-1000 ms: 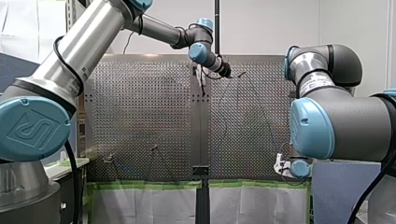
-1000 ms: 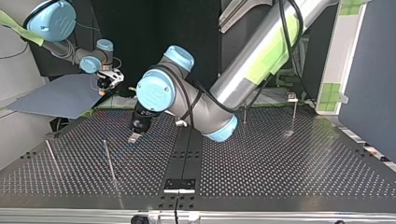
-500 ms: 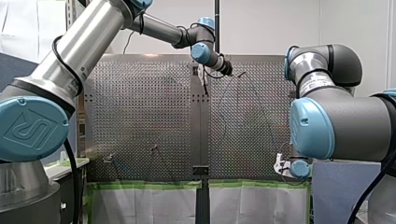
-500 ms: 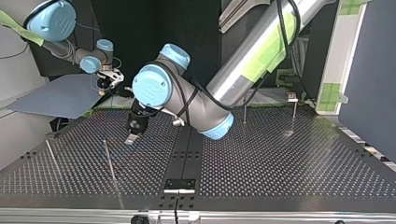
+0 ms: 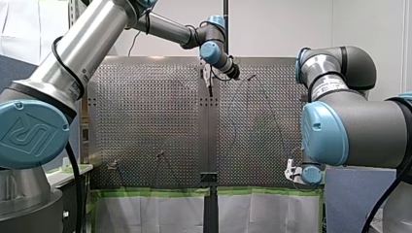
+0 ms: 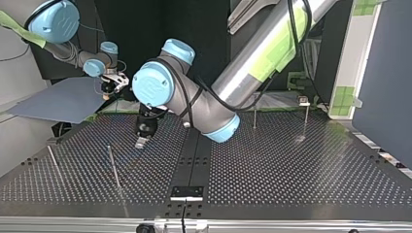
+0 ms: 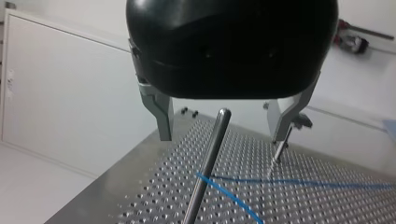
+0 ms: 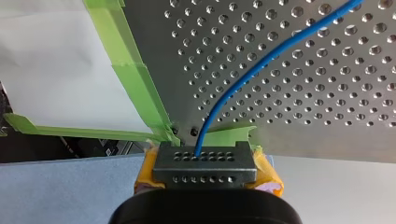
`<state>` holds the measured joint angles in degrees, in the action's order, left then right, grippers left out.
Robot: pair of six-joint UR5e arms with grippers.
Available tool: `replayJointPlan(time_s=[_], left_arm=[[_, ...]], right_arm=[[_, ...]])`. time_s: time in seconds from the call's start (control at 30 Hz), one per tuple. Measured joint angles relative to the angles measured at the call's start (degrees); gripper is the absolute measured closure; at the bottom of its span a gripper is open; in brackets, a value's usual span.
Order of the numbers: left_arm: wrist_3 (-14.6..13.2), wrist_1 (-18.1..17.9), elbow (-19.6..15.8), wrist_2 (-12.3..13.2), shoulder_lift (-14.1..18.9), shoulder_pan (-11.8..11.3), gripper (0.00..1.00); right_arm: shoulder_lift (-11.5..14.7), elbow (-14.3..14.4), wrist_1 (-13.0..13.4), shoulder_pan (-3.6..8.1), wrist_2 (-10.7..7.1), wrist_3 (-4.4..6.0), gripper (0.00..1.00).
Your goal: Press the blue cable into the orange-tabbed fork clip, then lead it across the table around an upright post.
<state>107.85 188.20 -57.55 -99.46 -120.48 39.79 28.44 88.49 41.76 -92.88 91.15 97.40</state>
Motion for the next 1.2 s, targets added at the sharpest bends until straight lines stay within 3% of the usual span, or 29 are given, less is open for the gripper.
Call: replayJointPlan(time_s=[0.37,0.77,0.97,1.2], left_arm=[[-3.3,2.8,0.0,-4.5,0.8,0.0,0.0],[-4.5,3.0,0.0,-3.8,1.3,0.0,0.0],[-4.3,2.1,0.0,-4.0,3.5,0.0,0.0],[-4.2,5.0,-0.2,-4.9,4.6,0.8,0.0]], right_arm=[[0.0,0.0,-0.2,-0.09,-0.04,-0.06,1.0],[0.0,0.0,-0.2,-0.16,-0.09,-0.09,1.0],[0.0,0.0,-0.2,-0.22,-0.09,-0.09,1.0],[0.0,0.0,-0.2,-0.24,-0.17,-0.09,1.0]])
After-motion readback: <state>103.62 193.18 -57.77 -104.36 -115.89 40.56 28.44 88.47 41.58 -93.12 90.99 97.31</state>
